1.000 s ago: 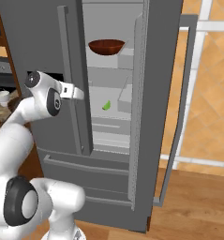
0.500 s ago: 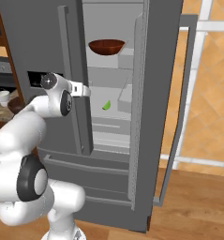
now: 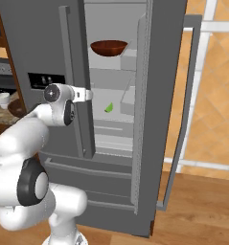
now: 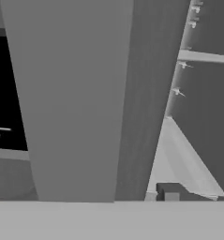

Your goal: Grab a lemon wedge from the fridge and one ice cube from the ice bowl, and put them in the glass of lemonade.

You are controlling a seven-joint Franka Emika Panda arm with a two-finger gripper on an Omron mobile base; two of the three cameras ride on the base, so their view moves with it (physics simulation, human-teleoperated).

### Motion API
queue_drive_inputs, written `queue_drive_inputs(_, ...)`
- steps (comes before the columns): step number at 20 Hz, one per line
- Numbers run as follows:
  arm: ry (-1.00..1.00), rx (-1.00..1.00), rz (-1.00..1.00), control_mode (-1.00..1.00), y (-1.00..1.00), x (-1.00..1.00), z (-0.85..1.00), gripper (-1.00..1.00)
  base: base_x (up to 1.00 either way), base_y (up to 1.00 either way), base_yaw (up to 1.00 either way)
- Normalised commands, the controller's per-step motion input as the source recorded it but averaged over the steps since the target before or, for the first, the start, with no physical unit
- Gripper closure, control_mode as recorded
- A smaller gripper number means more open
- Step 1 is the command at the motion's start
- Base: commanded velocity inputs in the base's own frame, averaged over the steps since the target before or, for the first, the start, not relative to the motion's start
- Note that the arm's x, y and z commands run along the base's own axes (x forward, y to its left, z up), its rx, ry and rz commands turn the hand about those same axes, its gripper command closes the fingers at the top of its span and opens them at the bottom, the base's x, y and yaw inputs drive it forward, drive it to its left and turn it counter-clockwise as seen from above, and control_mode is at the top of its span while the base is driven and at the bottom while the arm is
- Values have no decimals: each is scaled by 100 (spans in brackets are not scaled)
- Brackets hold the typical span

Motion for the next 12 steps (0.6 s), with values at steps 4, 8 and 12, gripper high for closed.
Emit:
queue_drive_inputs(4,6,0,0,-100,1,17,0,100,0,0,0)
queue_drive_inputs(8,8,0,0,-100,5,-26,-1,100,0,0,0)
queue_drive_inputs(12,3,0,7,-100,38,-100,0,100,0,0,0)
